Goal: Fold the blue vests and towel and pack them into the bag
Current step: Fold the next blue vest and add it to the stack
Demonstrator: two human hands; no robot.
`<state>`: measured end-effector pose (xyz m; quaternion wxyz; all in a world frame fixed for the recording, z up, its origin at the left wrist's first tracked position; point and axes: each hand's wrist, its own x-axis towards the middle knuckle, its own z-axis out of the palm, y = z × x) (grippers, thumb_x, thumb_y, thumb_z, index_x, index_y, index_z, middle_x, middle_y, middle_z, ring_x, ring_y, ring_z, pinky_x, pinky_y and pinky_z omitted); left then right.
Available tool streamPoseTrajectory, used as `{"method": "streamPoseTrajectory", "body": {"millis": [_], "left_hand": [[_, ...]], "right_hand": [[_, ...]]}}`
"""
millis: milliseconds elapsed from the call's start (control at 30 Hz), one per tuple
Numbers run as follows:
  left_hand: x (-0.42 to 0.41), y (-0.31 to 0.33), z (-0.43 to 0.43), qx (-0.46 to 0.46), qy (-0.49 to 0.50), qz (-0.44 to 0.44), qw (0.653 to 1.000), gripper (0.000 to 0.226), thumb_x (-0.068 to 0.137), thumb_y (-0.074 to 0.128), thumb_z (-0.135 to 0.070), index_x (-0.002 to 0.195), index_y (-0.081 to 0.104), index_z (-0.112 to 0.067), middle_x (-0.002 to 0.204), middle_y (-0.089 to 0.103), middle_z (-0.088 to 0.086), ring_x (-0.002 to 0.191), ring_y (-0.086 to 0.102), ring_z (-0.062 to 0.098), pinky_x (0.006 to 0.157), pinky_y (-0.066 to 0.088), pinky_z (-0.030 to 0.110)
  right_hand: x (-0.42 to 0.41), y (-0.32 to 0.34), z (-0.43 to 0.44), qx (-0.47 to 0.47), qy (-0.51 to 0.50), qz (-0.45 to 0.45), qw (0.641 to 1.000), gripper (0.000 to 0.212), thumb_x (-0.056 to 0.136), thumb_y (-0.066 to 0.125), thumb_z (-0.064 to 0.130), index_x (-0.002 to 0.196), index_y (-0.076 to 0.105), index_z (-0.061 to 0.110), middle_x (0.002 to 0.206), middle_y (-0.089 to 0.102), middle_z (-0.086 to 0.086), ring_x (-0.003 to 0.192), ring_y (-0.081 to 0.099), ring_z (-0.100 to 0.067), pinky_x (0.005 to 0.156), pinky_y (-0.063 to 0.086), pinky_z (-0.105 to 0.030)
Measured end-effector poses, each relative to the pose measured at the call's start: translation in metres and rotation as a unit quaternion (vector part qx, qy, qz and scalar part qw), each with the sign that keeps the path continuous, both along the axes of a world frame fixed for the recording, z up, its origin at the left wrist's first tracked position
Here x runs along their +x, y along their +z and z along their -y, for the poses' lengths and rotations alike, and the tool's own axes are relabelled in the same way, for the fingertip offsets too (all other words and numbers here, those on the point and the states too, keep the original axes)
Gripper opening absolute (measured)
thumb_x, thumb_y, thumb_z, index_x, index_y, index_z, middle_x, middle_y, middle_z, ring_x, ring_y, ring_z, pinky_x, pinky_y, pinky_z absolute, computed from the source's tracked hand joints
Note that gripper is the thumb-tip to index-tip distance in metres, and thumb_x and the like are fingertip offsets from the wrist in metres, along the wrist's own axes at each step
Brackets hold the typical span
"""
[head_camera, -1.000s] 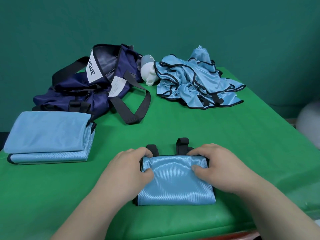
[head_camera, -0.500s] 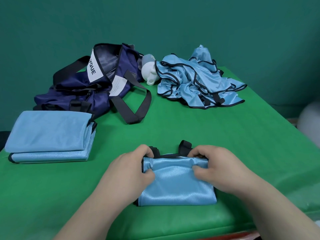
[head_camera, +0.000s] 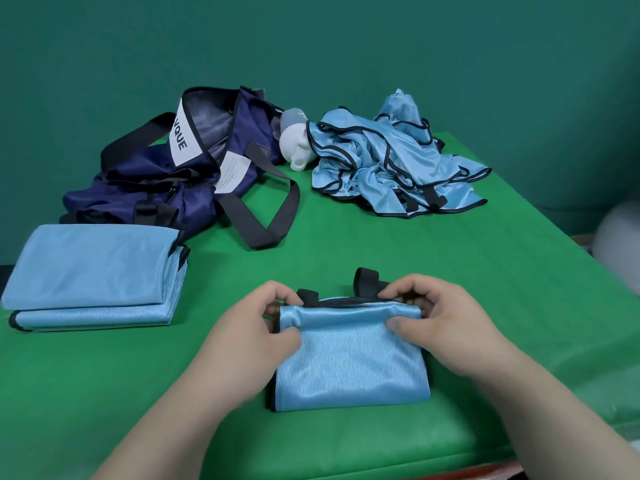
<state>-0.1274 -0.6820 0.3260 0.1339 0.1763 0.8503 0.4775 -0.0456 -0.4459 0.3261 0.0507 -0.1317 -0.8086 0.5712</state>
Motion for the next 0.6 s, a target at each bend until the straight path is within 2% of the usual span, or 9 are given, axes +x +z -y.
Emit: {"method": "streamPoseTrajectory", "body": {"millis": [100, 133, 233, 333, 400, 500, 600], "left_hand": [[-0.004, 0.002, 0.002, 0.101, 0.017, 0.068, 0.992, 0.025, 0.077, 0.072, -0.01, 0.088, 0.068, -0.031, 0.09, 0.072, 0.001, 0.076, 0.064, 0.033, 0.077, 0.05, 0.043], [-0.004, 0.003, 0.002, 0.133, 0.024, 0.092, 0.987, 0.022, 0.072, 0.073, -0.013, 0.086, 0.069, -0.029, 0.093, 0.073, 0.003, 0.081, 0.065, 0.034, 0.084, 0.051, 0.048], [-0.004, 0.004, 0.001, 0.217, 0.034, 0.173, 0.96, 0.019, 0.064, 0.07, -0.014, 0.081, 0.071, -0.023, 0.092, 0.07, 0.012, 0.08, 0.061, 0.025, 0.079, 0.045, 0.043], [-0.003, 0.005, 0.001, 0.26, 0.038, 0.223, 0.939, 0.018, 0.064, 0.07, -0.011, 0.077, 0.073, -0.023, 0.089, 0.068, 0.01, 0.077, 0.064, 0.021, 0.076, 0.048, 0.04], [-0.003, 0.005, 0.001, 0.267, 0.04, 0.232, 0.934, 0.017, 0.07, 0.072, -0.005, 0.078, 0.073, -0.019, 0.089, 0.068, 0.01, 0.076, 0.064, 0.021, 0.074, 0.049, 0.039], [-0.003, 0.005, 0.004, 0.278, 0.045, 0.232, 0.931, 0.016, 0.078, 0.07, 0.002, 0.085, 0.069, -0.012, 0.089, 0.069, 0.01, 0.074, 0.065, 0.02, 0.071, 0.05, 0.038], [-0.001, 0.009, 0.01, 0.285, 0.053, 0.223, 0.931, 0.02, 0.081, 0.068, 0.006, 0.09, 0.063, -0.011, 0.083, 0.068, 0.01, 0.069, 0.063, 0.02, 0.064, 0.05, 0.034]], "right_hand": [[0.001, 0.003, -0.003, -0.082, -0.003, -0.031, 0.996, 0.026, 0.081, 0.073, -0.01, 0.089, 0.07, 0.015, 0.07, 0.065, 0.002, 0.061, 0.057, -0.012, 0.059, 0.048, -0.023], [0.0, 0.003, -0.004, -0.106, -0.004, -0.04, 0.994, 0.024, 0.081, 0.071, -0.012, 0.089, 0.068, 0.01, 0.069, 0.064, 0.002, 0.06, 0.057, -0.011, 0.057, 0.047, -0.021], [-0.002, 0.002, -0.003, -0.164, -0.005, -0.064, 0.984, 0.029, 0.082, 0.065, -0.018, 0.082, 0.066, 0.011, 0.072, 0.064, -0.003, 0.065, 0.058, -0.015, 0.058, 0.049, -0.023], [-0.004, 0.0, -0.003, -0.198, -0.007, -0.083, 0.977, 0.041, 0.081, 0.061, -0.02, 0.072, 0.068, 0.019, 0.072, 0.063, -0.004, 0.065, 0.056, -0.016, 0.06, 0.048, -0.024], [-0.005, -0.001, -0.002, -0.213, -0.006, -0.09, 0.973, 0.042, 0.082, 0.062, -0.019, 0.071, 0.068, 0.021, 0.074, 0.062, -0.007, 0.067, 0.055, -0.02, 0.061, 0.047, -0.028], [-0.005, 0.0, 0.002, -0.231, -0.004, -0.091, 0.969, 0.031, 0.076, 0.069, -0.01, 0.072, 0.068, 0.02, 0.075, 0.062, -0.008, 0.067, 0.054, -0.022, 0.061, 0.046, -0.03], [-0.006, -0.001, 0.007, -0.236, -0.013, -0.088, 0.968, 0.035, 0.079, 0.068, -0.013, 0.07, 0.067, 0.02, 0.076, 0.062, -0.008, 0.069, 0.053, -0.023, 0.063, 0.045, -0.033]]}}
